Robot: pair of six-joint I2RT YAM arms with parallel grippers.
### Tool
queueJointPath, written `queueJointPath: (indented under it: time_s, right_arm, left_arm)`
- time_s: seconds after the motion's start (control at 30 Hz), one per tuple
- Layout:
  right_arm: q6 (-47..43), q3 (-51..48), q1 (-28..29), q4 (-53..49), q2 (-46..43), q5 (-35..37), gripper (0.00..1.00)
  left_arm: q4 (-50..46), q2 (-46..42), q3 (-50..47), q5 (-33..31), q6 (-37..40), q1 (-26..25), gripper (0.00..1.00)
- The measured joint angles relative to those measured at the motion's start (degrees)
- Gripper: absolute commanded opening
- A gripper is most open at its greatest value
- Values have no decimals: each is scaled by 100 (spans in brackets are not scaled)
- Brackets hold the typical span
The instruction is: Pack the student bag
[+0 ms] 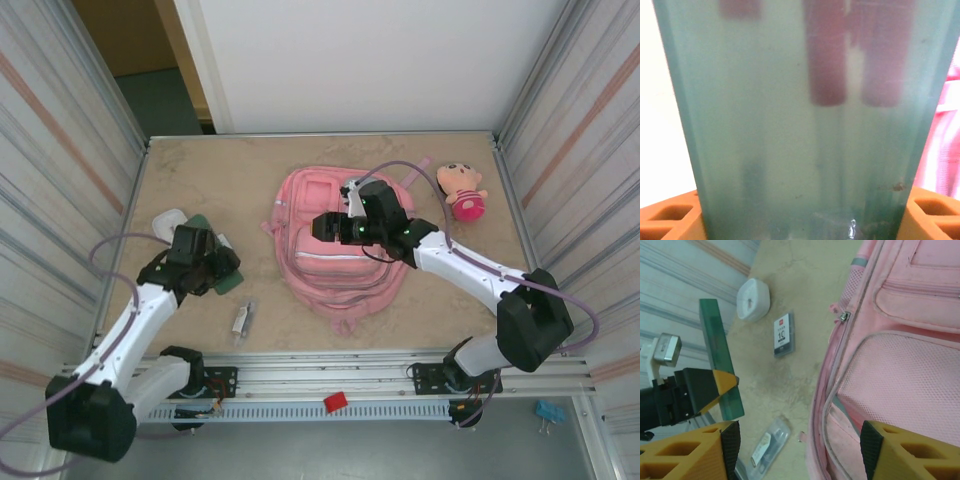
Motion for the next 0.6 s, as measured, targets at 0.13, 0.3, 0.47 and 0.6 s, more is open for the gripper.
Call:
queueJointPath:
  time_s: [0.13,0.3,0.47,0.6]
  right_arm:
    - [295,-166,-37,413,17,-286,66]
    - [575,-151,28,800,133,-415,70]
    - [664,114,354,870,365,-201,72]
    - [675,393,575,935,636,-57,73]
  left_arm:
    - [916,48,-280,758,173,-79,45]
    - [1646,516,-177,1707,1049,-273,46]
    - [2288,780,-35,2352,1759,-638,47]
    - [2846,861,-48,2702,1873,-802,48]
